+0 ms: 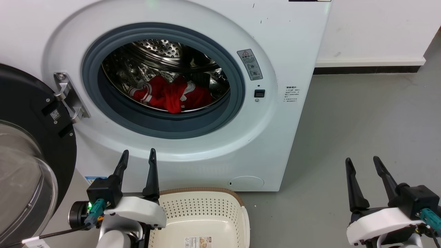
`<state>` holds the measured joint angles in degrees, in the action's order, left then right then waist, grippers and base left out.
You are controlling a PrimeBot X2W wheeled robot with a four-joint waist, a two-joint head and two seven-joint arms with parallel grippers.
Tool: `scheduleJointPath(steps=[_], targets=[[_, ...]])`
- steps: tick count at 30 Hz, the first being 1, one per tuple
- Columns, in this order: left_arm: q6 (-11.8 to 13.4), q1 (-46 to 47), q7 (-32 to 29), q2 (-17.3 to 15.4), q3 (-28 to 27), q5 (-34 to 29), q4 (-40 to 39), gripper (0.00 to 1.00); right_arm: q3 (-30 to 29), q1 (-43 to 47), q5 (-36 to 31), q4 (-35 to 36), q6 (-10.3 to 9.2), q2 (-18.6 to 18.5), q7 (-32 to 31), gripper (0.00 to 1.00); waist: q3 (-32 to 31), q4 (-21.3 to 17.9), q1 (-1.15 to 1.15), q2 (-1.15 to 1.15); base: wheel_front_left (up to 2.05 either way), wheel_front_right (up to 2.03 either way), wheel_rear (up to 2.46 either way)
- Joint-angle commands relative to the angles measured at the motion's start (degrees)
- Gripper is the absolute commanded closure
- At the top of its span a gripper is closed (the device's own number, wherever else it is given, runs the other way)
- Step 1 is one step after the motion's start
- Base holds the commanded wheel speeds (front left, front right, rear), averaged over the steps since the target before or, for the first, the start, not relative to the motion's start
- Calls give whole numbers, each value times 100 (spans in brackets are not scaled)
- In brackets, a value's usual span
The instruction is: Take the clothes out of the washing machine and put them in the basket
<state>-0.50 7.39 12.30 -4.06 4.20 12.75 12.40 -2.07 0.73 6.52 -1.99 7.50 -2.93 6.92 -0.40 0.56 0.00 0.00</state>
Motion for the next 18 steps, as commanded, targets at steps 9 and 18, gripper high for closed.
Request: scheduleJointPath(steps=[9,18], targets=[[76,91,130,-34,25,-478,66,0,14,92,-490,130,-2,7,48,0,0,-3,0,0,0,0,0],[116,100,232,-28,32,-824,145,0,37,164,-809,167,-2,8,58,0,5,11,0,0,0,0,0]])
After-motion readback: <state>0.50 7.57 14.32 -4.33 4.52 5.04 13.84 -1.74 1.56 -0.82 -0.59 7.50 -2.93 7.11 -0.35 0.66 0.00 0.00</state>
